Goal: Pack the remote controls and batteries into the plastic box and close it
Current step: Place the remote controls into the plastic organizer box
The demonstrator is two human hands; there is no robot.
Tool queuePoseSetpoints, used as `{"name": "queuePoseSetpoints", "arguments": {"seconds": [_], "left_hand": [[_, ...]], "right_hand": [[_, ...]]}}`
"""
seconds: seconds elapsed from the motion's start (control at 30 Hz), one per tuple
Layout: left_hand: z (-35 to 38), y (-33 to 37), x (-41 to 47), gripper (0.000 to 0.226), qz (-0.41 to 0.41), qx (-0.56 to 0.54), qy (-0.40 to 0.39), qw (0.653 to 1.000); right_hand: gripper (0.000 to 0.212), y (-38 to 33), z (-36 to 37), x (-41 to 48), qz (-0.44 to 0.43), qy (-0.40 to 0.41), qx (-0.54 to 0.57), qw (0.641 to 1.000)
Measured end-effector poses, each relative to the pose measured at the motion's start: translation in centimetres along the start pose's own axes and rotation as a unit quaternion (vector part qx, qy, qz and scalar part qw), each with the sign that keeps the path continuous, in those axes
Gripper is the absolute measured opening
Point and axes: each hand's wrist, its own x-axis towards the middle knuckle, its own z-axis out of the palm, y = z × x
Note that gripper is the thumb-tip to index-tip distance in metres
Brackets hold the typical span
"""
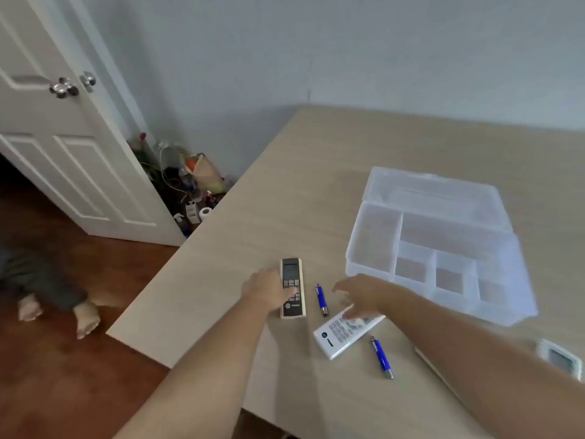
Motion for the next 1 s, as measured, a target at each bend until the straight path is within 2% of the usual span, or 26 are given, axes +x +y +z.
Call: {"name": "queuePoseSetpoints", "arguments": {"seconds": [0.17, 0.27, 0.37, 0.53, 0.7, 0.83, 0.9, 1.0], "left_hand": [[2.0, 0.6, 0.5, 0.063, -0.048, -0.090, -0.001, 0.995], [2.9, 1.4, 0.9, 0.077, -0.063, -0.089, 0.005, 0.994], [3.1, 2.2, 1.3, 0.073, -0.080, -0.078, 0.002, 0.994], [2.8, 2.9, 1.6, 0.072, -0.101, -0.059, -0.012, 0.993], [2.1, 2.6, 1.8, 0.071, -0.114, -0.090, -0.025, 0.989], [-0.5, 3.3, 1.8, 0.070, -0.106, -0.130, -0.015, 0.986], [-2.5, 4.8, 2.1, 0.069, -0.083, -0.151, 0.009, 0.985], [-5.2, 8.4, 2.4, 0.067, -0.026, -0.181, 0.053, 0.982]], "right_hand": [[0.079, 1.1, 0.9, 1.1, 0.010, -0.092, -0.156, 0.983], [0.079, 1.9, 1.6, 1.7, 0.000, -0.079, -0.218, 0.973], [0.074, 2.5, 2.1, 1.9, -0.006, -0.054, -0.228, 0.972], [0.064, 2.7, 1.9, 2.1, -0.005, -0.075, -0.222, 0.972], [0.044, 3.2, -0.5, 1.5, 0.018, -0.067, -0.070, 0.995], [0.021, 4.8, -4.6, 0.2, 0.020, -0.041, 0.085, 0.995], [0.014, 6.2, -6.8, -1.2, 0.023, -0.009, 0.194, 0.981], [0.007, 8.8, -9.4, -3.8, 0.026, 0.049, 0.378, 0.924]]}}
